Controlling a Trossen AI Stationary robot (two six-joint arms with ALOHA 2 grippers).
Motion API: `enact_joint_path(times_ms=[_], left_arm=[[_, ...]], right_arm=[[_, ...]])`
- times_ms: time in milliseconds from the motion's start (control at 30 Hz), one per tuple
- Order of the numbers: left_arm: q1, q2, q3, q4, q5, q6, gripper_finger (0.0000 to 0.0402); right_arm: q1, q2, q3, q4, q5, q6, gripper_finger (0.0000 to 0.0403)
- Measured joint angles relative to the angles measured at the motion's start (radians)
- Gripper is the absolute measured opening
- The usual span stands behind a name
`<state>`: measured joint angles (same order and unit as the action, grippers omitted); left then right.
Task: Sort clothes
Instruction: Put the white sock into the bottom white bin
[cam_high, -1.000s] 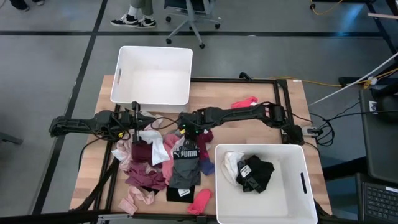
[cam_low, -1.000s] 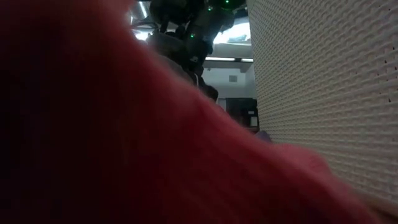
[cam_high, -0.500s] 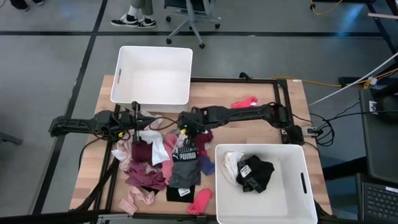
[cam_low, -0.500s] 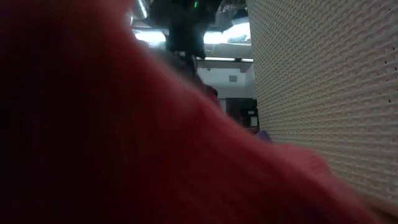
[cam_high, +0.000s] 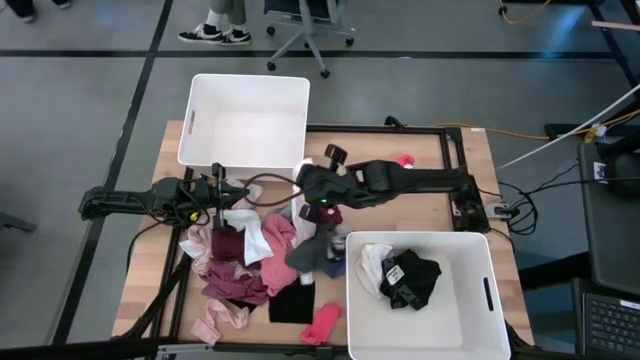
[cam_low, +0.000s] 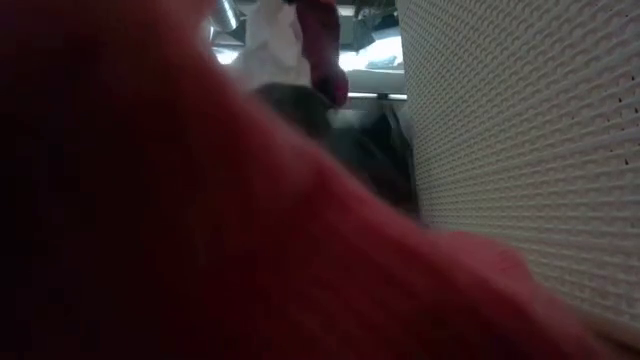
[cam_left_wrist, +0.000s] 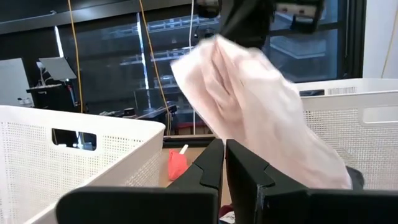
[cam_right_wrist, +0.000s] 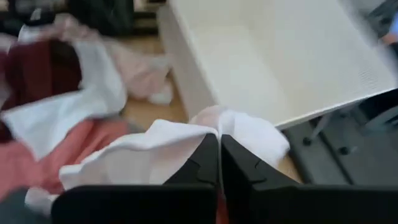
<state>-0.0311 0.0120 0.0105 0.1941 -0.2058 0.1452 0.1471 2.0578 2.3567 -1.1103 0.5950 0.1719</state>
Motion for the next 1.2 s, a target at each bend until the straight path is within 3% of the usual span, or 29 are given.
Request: enact_joint_path(times_ms=[467,800,1200], left_arm=[[0.000,0.000,0.000,0.001,0.000,-0.012,0.0011],[0.000,0.000,0.000,-0.004,0.000,-0.018,0.0011],[0.000,0.000,0.000,-0.005,0.000,-0.018,0.0011]], right_arm=[[0.045,-0.049,-0.001,0.208,0.147,-0.156,0.0013],[0.042,0.006,-0.007,0.102,-0.042,-0.033,0.0014],[0.034,0.127,-0.189,0.104,-0.135,0.056,0.0021]])
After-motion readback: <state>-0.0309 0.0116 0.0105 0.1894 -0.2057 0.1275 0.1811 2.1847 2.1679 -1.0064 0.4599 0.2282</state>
